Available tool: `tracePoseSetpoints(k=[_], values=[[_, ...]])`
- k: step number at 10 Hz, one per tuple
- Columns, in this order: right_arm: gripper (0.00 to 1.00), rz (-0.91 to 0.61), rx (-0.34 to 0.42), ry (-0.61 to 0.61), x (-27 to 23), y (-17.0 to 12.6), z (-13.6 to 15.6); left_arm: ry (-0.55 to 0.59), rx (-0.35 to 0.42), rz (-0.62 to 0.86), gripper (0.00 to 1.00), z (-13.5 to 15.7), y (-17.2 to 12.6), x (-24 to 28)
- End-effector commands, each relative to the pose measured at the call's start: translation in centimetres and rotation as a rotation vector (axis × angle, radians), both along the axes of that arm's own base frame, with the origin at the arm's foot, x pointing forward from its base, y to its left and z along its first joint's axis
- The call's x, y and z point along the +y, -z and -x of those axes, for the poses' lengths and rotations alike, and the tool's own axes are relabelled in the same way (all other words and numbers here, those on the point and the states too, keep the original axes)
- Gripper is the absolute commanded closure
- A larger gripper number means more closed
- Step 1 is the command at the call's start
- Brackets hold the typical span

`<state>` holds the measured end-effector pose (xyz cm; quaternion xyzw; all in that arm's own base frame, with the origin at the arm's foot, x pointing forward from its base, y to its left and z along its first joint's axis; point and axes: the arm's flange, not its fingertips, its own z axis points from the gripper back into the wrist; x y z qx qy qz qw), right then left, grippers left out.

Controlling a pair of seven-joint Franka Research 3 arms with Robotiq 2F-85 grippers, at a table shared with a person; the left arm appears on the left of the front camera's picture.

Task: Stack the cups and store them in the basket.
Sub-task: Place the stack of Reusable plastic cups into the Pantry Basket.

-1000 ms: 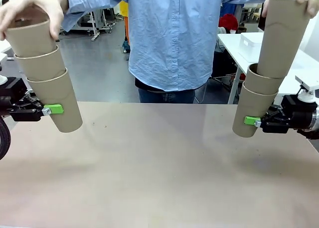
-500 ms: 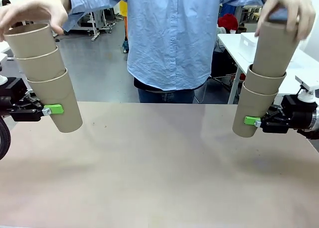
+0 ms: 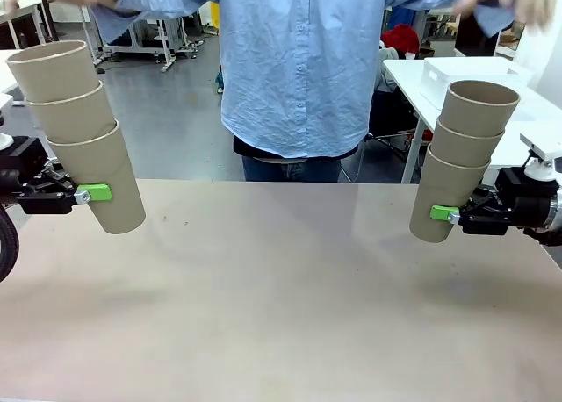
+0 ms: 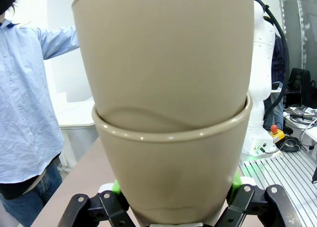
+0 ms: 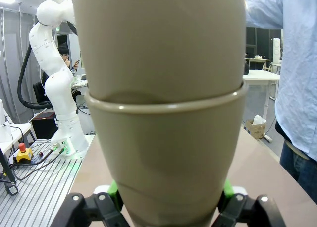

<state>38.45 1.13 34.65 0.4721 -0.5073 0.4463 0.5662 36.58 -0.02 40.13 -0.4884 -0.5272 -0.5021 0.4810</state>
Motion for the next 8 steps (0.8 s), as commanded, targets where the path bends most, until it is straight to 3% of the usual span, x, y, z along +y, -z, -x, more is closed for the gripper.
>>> tracePoseSetpoints(k=[1,8], values=[[0.16,0.0,-0.013,0.002,0.02,-0.3,-0.02,0.006,-0.008,0.006,0.15,0.29,-0.38,0.18],[0.16,0.0,-0.013,0.002,0.02,-0.3,-0.02,0.006,-0.008,0.006,0.15,0.29,-0.38,0.18]])
